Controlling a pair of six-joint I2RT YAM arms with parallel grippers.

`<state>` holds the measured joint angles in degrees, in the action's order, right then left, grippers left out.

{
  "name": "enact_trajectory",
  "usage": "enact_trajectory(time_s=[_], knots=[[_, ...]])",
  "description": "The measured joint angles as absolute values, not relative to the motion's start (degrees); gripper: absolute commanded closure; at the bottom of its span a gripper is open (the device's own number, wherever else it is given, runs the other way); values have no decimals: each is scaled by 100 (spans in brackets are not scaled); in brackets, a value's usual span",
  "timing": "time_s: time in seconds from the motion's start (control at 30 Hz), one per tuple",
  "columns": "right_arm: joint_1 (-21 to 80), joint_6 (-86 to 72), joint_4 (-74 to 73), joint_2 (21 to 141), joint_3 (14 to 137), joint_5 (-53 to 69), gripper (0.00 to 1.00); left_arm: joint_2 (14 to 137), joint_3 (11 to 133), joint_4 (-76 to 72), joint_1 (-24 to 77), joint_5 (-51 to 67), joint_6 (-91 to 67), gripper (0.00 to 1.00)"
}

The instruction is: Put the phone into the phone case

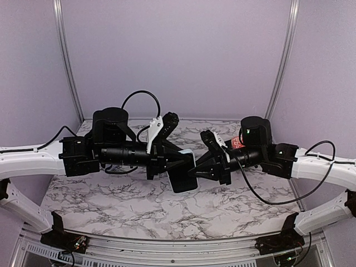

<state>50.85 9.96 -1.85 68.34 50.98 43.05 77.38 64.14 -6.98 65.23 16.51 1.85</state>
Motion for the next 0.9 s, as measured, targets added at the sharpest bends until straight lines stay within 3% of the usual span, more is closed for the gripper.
enact_trajectory(time_s=[0.17,0.2,0.23,0.27,0.3,0.37,0.67,0.9], knots=[[5085,1033,-183,6834,5098,4300,100,7736,6412,-701,6545,1586,169,100],[5085,1035,-183,6834,5098,4298,100,7736,6412,-701,6549,1566,169,92],[5085,1035,-183,6831,5098,4292,100,7734,6412,-701,6552,1544,172,62],[5085,1035,-183,6825,5098,4272,100,7732,6412,-701,6556,1522,174,39],[5085,1031,-183,6816,5098,4246,100,7721,6412,-703,6565,1409,178,22],[5078,926,-187,6799,5098,4049,100,7697,6412,-709,6576,1125,193,5],[3573,-303,-628,7417,5196,3208,100,6866,6412,-239,6005,-1404,-272,1],[2845,-777,-1459,8676,5446,3190,100,6759,5951,316,5153,-1968,-1168,1]])
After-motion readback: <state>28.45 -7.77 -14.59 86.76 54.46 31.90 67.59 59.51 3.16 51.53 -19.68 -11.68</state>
